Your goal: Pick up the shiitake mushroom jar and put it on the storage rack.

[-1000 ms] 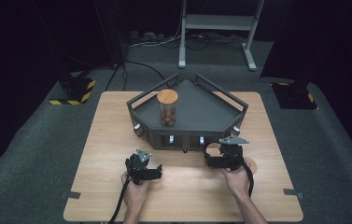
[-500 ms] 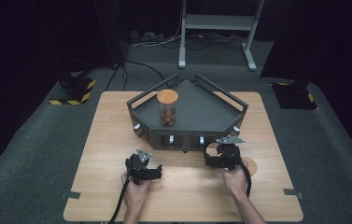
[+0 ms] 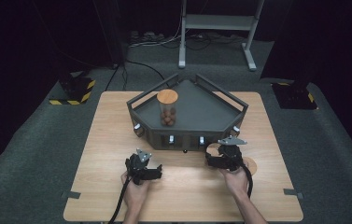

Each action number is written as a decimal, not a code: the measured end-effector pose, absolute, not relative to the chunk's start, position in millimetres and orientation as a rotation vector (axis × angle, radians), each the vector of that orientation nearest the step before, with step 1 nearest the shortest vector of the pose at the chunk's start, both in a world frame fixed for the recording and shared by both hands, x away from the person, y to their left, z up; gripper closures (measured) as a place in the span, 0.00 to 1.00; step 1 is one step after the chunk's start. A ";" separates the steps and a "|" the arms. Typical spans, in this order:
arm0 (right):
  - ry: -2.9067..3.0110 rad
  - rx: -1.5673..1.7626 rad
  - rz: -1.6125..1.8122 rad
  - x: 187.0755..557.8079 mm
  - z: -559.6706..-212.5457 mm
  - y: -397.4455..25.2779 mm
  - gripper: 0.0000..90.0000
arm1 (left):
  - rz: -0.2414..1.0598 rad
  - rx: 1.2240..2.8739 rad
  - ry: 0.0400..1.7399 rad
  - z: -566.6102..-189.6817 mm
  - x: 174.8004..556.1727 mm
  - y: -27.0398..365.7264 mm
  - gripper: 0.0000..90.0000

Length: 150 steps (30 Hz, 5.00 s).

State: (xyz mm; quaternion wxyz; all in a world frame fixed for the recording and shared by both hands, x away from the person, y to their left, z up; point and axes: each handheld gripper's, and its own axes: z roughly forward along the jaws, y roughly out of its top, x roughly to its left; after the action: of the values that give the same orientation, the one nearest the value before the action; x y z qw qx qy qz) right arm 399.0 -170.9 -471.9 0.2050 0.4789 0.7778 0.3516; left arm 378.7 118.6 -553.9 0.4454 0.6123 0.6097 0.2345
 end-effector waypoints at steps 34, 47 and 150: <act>2.168 1.276 1.077 386.8 -418.7 -184.8 0.26 | 0.581 1.518 1.511 -553.9 378.6 118.6 0.07; 2.174 1.241 1.113 384.4 -393.1 -185.8 0.26 | 0.581 1.519 1.511 -553.9 378.6 118.7 0.06; 2.109 1.365 1.021 498.2 -348.2 -90.4 0.26 | 0.581 1.516 1.510 -553.9 378.9 118.1 0.06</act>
State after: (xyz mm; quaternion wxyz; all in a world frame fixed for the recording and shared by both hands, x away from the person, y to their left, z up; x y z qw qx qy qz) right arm 498.2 -90.4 -348.2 0.2134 0.4917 0.7599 0.3677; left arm 378.9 118.1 -553.9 0.4458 0.6121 0.6096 0.2344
